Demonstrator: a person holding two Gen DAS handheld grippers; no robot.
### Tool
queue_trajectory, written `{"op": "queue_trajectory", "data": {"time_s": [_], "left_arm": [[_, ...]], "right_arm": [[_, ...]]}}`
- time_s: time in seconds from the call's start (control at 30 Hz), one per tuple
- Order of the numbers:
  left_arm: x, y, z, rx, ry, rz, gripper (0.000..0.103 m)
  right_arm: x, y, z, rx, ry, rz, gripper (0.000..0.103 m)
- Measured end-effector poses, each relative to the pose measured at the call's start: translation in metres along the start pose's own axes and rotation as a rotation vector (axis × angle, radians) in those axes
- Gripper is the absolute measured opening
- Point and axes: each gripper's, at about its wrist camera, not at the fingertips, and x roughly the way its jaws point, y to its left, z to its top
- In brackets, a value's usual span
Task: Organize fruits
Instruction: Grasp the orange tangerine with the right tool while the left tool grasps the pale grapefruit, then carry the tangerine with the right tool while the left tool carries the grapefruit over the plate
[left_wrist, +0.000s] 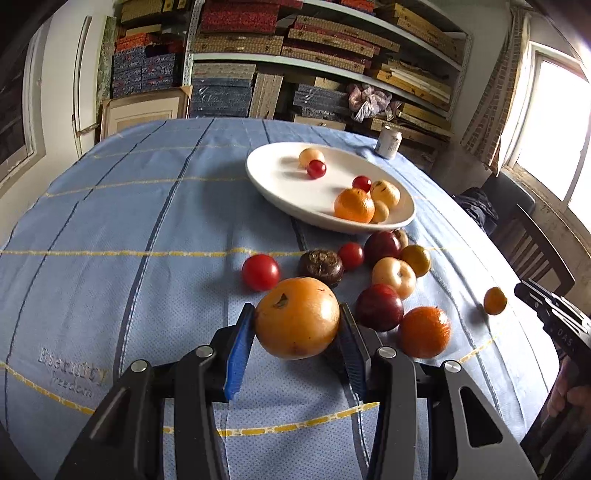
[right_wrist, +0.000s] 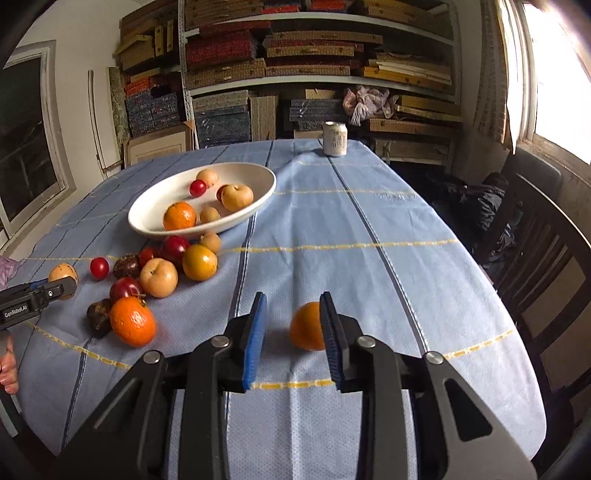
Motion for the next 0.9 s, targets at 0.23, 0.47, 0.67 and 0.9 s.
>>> {"op": "queue_trajectory", "data": {"time_s": [0.23, 0.47, 0.67, 0.9], "left_arm": [[0.004, -0.003, 0.005, 0.018, 0.016, -0.008, 0.045], [0.014, 0.004, 0.001, -0.009, 0.044, 0.023, 0.045], [0.016, 0.006, 0.0, -0.023, 0.049, 0.027, 0.045], [0.023, 0.005, 0.001, -0.021, 0.068, 0.035, 0.045]], "right_arm": [[0.004, -0.018, 0.002, 0.046, 0.057, 0.043, 0.051], [0.029, -0.043, -0.008, -0.004, 0.081, -0.03, 0.074], [0.096, -0.088, 0.023, 0.086, 0.201, -0.091, 0.073], [0.133, -0.109, 0.041, 0.132, 0.232, -0.065, 0.037]]}}
